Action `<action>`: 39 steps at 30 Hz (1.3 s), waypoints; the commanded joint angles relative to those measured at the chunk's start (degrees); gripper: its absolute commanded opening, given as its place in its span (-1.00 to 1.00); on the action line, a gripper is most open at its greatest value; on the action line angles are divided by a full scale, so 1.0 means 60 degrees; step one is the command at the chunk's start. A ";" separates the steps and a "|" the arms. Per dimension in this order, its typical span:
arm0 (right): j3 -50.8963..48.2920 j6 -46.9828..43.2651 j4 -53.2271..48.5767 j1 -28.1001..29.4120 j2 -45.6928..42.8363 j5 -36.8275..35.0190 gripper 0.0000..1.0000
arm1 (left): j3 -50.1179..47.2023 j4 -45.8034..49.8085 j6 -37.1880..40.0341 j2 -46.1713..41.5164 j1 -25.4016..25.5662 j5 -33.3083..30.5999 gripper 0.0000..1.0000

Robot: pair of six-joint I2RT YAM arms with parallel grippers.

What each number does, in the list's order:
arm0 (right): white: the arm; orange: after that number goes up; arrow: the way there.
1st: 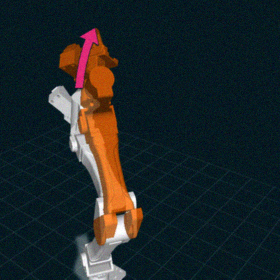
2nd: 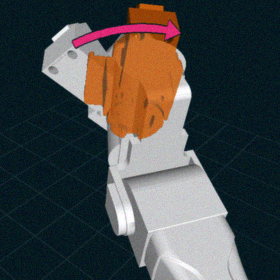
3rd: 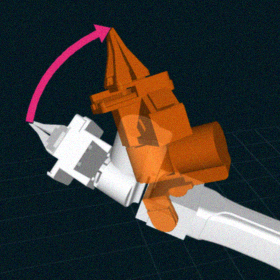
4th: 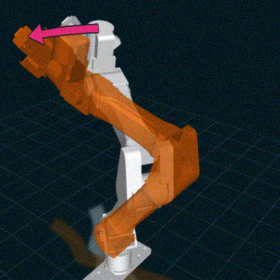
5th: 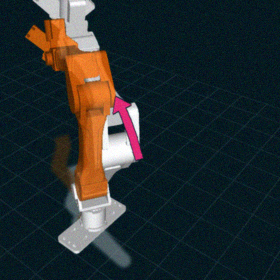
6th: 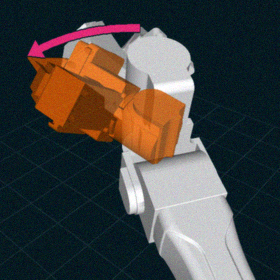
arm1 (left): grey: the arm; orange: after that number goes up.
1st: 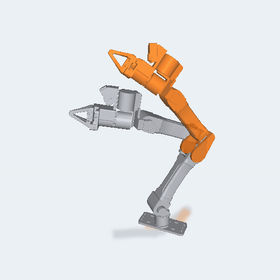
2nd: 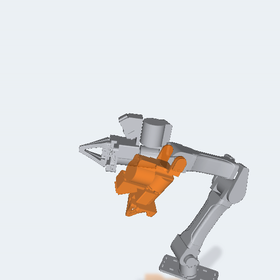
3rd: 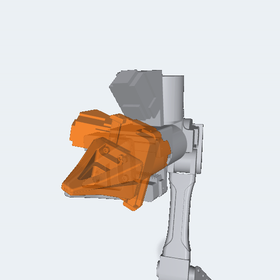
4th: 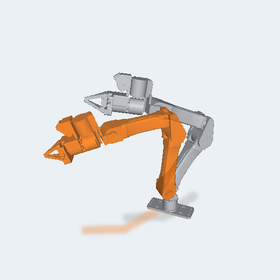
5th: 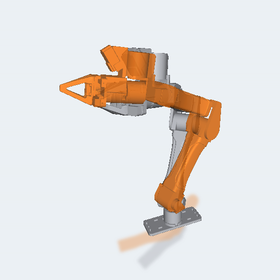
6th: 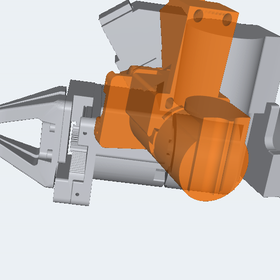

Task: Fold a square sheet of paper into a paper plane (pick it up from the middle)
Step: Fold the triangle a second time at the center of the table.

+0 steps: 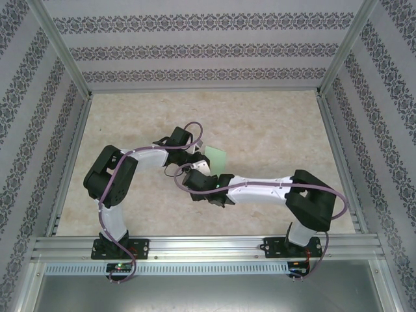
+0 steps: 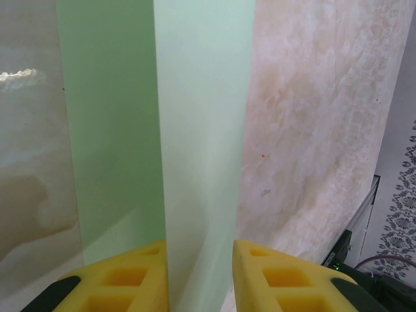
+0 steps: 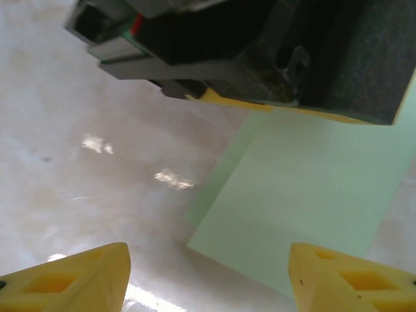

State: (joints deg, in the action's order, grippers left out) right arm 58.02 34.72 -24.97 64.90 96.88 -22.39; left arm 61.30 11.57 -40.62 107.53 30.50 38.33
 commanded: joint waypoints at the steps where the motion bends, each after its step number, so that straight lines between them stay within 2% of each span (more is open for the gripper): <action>1: 0.0387 -0.0123 -0.0686 0.0184 0.0446 -0.0997 0.27 | 0.0122 -0.0204 -0.0060 0.0020 -0.0012 0.0117 -0.41; 6: 0.0431 -0.0040 -0.0481 0.0243 0.0690 -0.1114 0.25 | 0.0100 -0.0169 -0.0028 -0.0020 -0.0012 0.0060 -0.41; 12: 0.0667 -0.0045 -0.0640 0.0293 0.0966 -0.1276 0.12 | 0.0089 -0.0155 -0.0043 -0.0027 -0.0007 0.0049 -0.41; 23: -0.0206 0.0050 -0.0130 0.0287 0.0103 -0.1180 -0.31 | 0.0156 0.0021 0.0076 -0.0036 -0.0015 -0.0092 -0.41; 25: -0.0209 0.0044 -0.0155 0.0279 0.0084 -0.1142 -0.46 | 0.0159 0.0060 0.0104 -0.0030 -0.0014 -0.0112 -0.41; 29: -0.0163 0.0044 -0.0191 0.0258 0.0073 -0.1134 -0.51 | 0.0170 0.0147 0.0161 -0.0054 -0.0006 -0.0167 -0.41; 39: -0.0338 -0.0144 0.0077 0.0047 -0.0222 -0.0607 -0.89 | 0.0242 0.0297 0.0223 -0.0085 -0.0010 -0.0283 -0.41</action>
State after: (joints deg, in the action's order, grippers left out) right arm 57.04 34.24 -25.69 65.84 97.17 -27.35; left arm 61.32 12.03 -40.58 107.55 30.44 37.04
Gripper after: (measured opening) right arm 0.063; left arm 0.295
